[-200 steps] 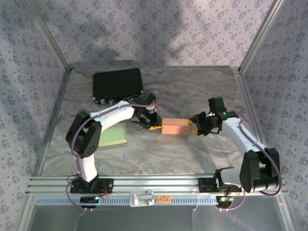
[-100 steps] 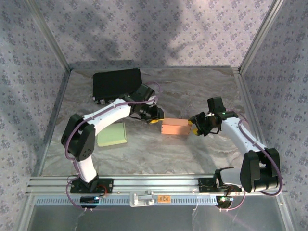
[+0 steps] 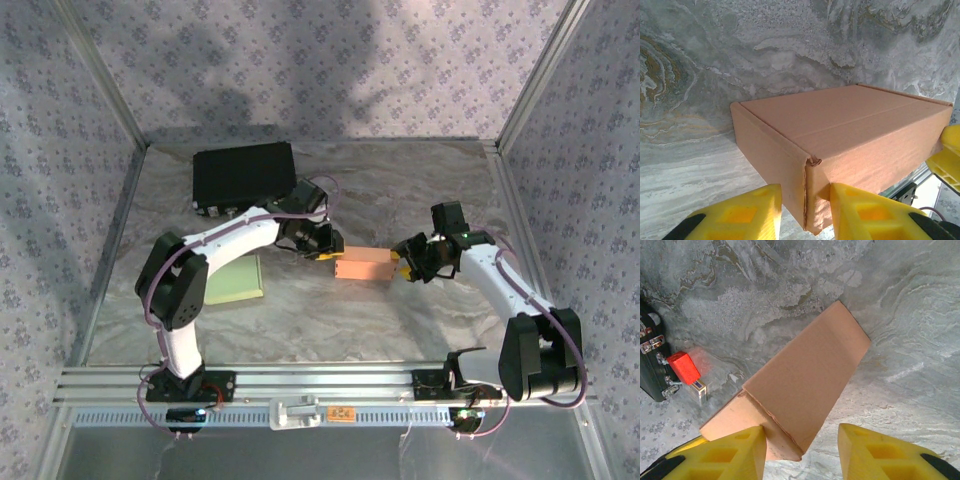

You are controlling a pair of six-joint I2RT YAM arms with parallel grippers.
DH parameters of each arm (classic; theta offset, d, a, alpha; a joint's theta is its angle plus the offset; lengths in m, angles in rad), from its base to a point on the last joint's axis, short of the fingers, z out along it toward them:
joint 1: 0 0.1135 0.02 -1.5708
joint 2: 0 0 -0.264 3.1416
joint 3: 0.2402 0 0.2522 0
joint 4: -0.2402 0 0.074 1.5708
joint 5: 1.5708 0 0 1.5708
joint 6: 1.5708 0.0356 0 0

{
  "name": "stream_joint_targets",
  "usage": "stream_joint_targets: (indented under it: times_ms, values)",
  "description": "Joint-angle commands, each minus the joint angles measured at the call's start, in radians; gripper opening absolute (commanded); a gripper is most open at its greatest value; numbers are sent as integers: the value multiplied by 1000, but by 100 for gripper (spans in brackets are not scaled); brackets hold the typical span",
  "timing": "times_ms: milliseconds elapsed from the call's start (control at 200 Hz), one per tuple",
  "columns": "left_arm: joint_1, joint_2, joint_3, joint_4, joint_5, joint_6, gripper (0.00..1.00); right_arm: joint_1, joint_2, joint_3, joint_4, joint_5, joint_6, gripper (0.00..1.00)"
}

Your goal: Fold the paper box

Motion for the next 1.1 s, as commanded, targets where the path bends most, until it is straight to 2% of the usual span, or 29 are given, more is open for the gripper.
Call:
stream_joint_targets:
  times_ms: [0,140,230,325,435,650,819,874,944,969,984,999,1024,1034,1039,1044,1049,1064,1094]
  values:
    - [-18,-8,-28,-11,-13,38,30,12,-4,-30,-116,44,-27,42]
    - [-37,-43,-44,-3,-45,90,29,23,-31,-16,-129,38,-79,42]
    - [-68,-85,-82,10,-78,146,29,44,-54,10,-185,45,-173,41]
    - [-112,-141,-155,42,-126,198,29,77,-85,14,-266,67,-293,40]
    - [-158,-190,-280,145,-151,194,29,122,-133,-44,-319,90,-383,39]
    - [-201,-172,-348,247,-162,138,29,177,-233,-178,-225,79,-345,40]
    - [-190,-193,-305,217,-185,120,29,162,-213,-107,-234,120,-369,40]
    - [-170,-223,-287,200,-193,111,30,150,-209,-48,-253,139,-393,45]
    - [-128,-281,-261,166,-224,106,34,129,-215,50,-306,214,-421,60]
    - [-110,-308,-253,158,-237,108,35,123,-221,79,-325,247,-433,82]
    - [-99,-328,-250,150,-248,111,36,117,-227,101,-336,272,-437,96]
    - [-88,-349,-246,141,-266,115,39,114,-234,126,-349,300,-436,99]
    - [-72,-381,-244,125,-301,125,56,112,-247,163,-382,373,-426,99]
    - [-68,-402,-246,124,-317,129,67,111,-253,178,-396,407,-424,99]
    - [-65,-412,-247,123,-325,132,83,110,-257,185,-404,426,-424,99]
    - [-62,-421,-248,123,-333,136,91,111,-261,193,-410,446,-422,99]
    - [-59,-430,-250,123,-340,140,96,111,-265,200,-416,463,-420,99]
    - [-55,-460,-254,125,-363,151,99,109,-279,218,-430,505,-410,99]
    - [-44,-516,-273,134,-412,176,100,106,-308,247,-433,571,-412,99]
